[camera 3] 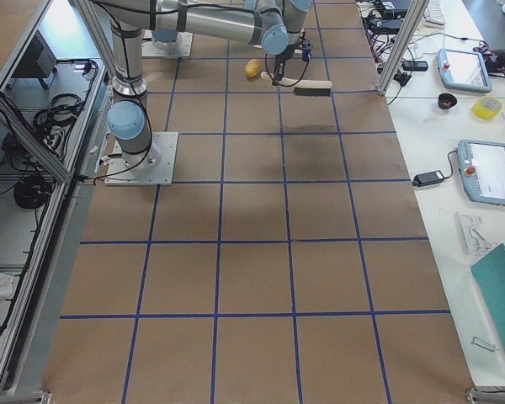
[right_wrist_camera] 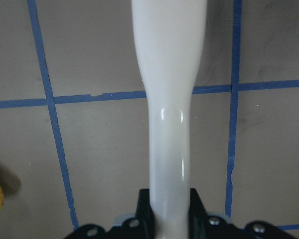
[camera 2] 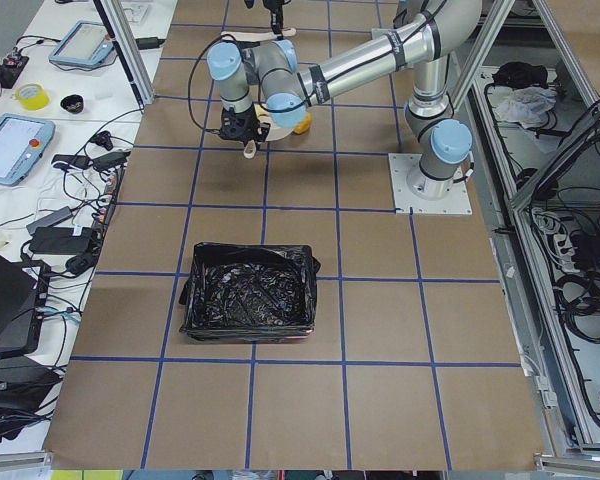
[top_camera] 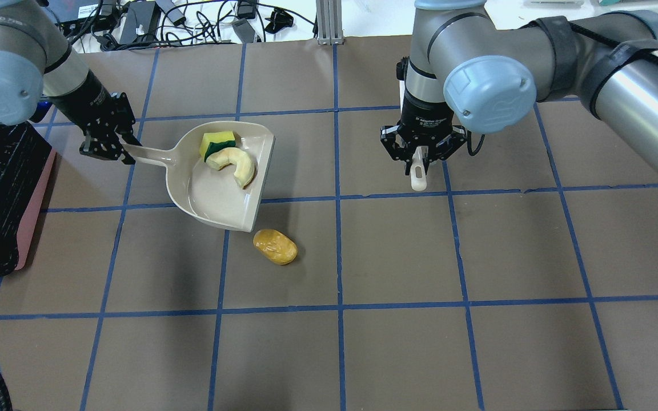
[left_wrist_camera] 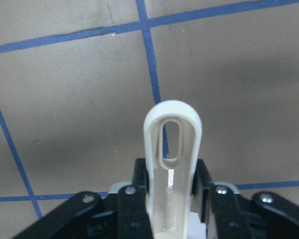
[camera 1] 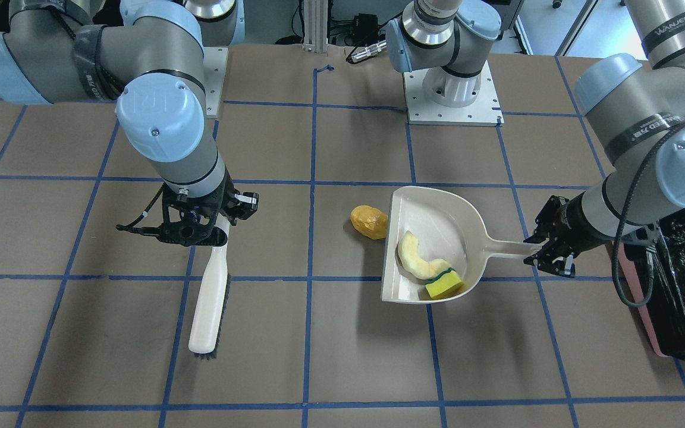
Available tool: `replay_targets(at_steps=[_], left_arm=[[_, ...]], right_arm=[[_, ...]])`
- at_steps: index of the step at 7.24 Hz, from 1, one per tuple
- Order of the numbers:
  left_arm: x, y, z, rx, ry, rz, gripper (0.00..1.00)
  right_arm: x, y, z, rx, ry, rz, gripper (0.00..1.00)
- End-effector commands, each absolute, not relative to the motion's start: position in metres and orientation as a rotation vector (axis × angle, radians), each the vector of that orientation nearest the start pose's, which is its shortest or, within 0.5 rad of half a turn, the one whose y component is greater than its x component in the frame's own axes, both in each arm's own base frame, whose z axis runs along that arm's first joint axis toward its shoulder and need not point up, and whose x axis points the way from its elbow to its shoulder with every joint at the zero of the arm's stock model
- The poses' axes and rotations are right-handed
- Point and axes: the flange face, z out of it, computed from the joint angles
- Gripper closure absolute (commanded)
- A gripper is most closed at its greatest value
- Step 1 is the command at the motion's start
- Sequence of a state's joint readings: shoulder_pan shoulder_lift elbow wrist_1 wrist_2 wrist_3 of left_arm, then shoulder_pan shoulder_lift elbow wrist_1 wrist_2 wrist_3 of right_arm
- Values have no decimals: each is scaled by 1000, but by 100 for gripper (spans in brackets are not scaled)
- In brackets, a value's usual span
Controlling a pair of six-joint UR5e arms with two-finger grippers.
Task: Sweep and dump trash into bin
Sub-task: 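Drag the dustpan toward the yellow potato piece with the left gripper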
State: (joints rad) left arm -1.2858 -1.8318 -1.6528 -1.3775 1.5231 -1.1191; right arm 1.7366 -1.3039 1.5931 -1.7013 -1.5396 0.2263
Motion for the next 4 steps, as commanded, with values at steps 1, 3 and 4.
replay_targets(at_steps=[1, 3, 4], left_arm=[[43, -538, 310, -1989, 2367, 294, 100], [56, -510, 283, -2012, 2370, 217, 100], [66, -496, 259, -2085, 2347, 110, 100]], right_arm=[[230, -523, 343, 87, 3130, 291, 100], [242, -511, 331, 69, 3131, 326, 100], [262, -503, 328, 35, 3137, 328, 100]])
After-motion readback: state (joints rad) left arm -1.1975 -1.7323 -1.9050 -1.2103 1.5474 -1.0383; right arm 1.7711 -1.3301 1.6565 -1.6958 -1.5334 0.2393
